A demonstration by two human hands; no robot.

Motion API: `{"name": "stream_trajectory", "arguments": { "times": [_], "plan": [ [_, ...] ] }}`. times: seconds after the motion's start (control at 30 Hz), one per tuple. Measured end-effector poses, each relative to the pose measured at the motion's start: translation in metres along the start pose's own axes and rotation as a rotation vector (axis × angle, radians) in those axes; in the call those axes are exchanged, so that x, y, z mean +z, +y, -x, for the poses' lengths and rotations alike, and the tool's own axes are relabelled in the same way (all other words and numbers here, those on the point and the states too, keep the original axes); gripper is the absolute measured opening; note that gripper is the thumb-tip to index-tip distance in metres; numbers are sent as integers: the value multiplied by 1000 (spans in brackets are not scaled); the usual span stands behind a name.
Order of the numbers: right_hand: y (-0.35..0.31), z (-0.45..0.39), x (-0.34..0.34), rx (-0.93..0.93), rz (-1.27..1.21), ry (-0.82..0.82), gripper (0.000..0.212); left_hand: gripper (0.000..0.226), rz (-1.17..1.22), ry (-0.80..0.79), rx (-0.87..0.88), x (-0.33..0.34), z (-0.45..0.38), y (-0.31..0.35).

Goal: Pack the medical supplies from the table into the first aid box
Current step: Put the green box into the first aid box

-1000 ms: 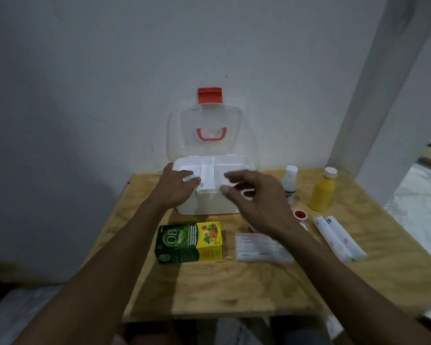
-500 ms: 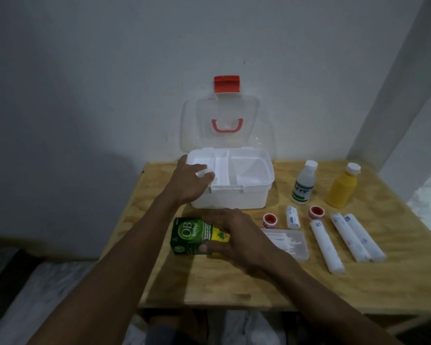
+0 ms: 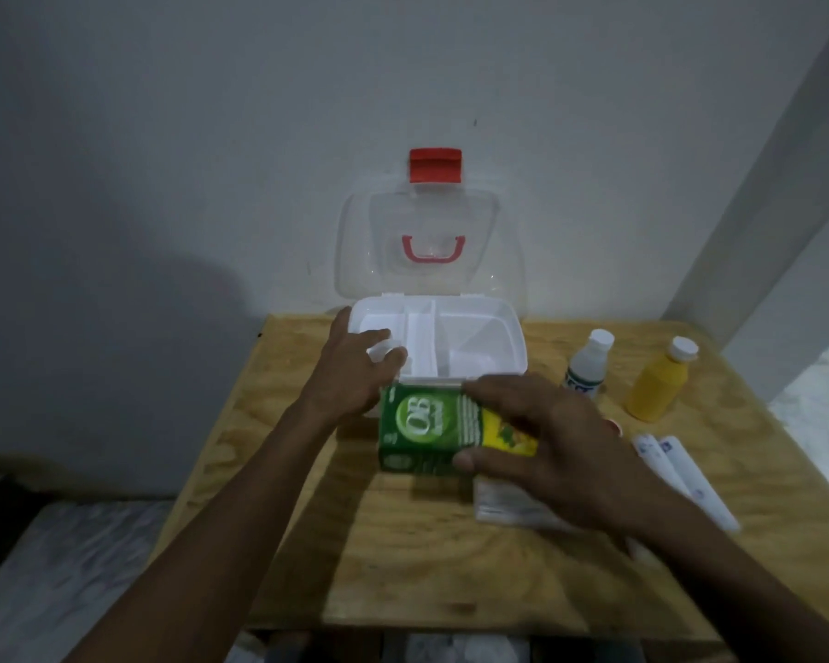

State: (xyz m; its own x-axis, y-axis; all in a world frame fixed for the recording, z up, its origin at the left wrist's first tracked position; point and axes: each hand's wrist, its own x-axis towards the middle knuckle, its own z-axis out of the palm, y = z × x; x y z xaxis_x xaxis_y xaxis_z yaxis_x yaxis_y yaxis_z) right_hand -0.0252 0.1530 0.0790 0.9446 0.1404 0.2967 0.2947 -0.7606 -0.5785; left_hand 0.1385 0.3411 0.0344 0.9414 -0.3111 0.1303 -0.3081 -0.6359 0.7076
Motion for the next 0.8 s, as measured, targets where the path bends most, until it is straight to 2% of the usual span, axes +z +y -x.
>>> {"name": "stream_trajectory", "arguments": {
  "times": [0.13,0.3,0.6,0.8],
  "plan": [
    [13,-39,-54,60,177,46,66,46,-39,-1,27,0,-1,-4],
    [39,-92,-78,101,412,-128,61,46,-42,19,-6,3,-3,-2],
    [50,-142,-43,83,649,-348,54,49,-78,39,-1,6,-5,-7],
    [59,-157,-14,52,582,-394,46,50,-79,34,-5,5,-6,-11]
  ]
}}
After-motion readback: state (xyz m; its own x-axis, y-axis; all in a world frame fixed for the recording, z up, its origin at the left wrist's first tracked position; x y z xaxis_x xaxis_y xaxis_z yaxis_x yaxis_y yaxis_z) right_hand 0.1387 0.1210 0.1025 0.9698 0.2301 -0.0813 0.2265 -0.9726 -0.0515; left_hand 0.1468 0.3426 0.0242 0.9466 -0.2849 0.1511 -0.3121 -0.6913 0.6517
